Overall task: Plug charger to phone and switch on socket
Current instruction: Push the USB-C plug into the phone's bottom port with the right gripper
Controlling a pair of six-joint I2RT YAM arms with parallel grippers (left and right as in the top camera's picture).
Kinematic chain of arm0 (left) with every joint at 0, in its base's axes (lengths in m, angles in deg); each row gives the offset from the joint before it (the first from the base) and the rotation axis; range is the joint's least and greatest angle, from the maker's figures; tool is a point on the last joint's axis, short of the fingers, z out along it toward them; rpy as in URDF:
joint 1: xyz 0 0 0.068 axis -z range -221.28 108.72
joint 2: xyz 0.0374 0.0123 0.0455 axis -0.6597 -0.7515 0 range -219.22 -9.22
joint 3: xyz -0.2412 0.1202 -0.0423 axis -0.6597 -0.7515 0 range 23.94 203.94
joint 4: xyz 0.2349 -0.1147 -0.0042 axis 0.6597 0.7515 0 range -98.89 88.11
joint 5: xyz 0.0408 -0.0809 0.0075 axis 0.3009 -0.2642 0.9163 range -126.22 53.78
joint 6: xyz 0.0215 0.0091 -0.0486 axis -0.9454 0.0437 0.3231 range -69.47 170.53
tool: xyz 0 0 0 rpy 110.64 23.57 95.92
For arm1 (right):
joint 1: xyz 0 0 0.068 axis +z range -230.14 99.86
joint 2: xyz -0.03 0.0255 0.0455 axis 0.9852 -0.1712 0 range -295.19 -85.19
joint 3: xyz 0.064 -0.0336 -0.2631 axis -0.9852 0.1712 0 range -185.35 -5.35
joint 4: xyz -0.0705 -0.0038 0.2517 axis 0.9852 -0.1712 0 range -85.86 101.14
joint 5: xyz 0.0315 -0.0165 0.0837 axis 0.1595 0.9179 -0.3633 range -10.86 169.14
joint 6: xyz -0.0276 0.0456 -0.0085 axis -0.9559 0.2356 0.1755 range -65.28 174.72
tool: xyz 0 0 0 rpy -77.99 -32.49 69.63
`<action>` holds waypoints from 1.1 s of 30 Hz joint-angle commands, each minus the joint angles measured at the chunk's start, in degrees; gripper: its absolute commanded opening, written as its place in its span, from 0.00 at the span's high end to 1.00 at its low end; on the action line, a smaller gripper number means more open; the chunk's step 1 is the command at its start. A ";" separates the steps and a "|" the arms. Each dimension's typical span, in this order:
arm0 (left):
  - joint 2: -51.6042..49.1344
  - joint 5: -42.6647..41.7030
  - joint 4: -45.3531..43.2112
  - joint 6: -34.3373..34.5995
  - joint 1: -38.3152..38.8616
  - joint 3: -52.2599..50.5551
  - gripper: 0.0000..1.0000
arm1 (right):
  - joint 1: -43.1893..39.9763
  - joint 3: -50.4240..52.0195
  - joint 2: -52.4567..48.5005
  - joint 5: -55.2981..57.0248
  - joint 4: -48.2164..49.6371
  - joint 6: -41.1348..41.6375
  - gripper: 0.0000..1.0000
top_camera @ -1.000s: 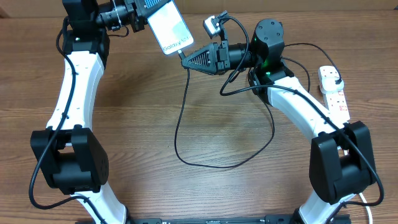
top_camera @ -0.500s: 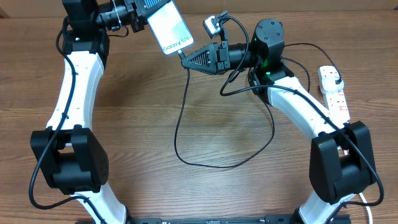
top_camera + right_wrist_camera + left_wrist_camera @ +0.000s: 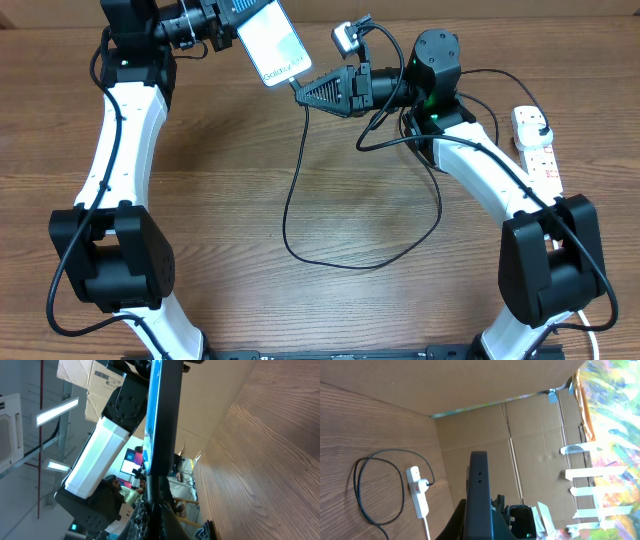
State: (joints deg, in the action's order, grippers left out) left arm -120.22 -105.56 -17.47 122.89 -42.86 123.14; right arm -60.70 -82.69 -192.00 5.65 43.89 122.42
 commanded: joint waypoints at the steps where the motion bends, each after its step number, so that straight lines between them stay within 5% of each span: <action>1: 0.74 -1.99 -0.22 -1.25 0.42 0.55 0.96 | -0.81 -0.72 1.36 2.91 -0.13 -0.07 0.96; 14: 0.74 -0.79 7.54 -7.74 3.08 0.55 0.96 | -0.76 -0.72 1.36 4.28 -0.61 -0.09 0.96; 33: 0.74 -0.61 7.72 -9.84 5.11 0.55 0.96 | -0.76 -0.72 1.36 10.99 -6.75 -0.26 0.96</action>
State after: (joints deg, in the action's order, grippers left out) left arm -120.22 -100.51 -10.17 114.58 -41.25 123.16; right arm -61.35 -82.58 -192.00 7.39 36.55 122.40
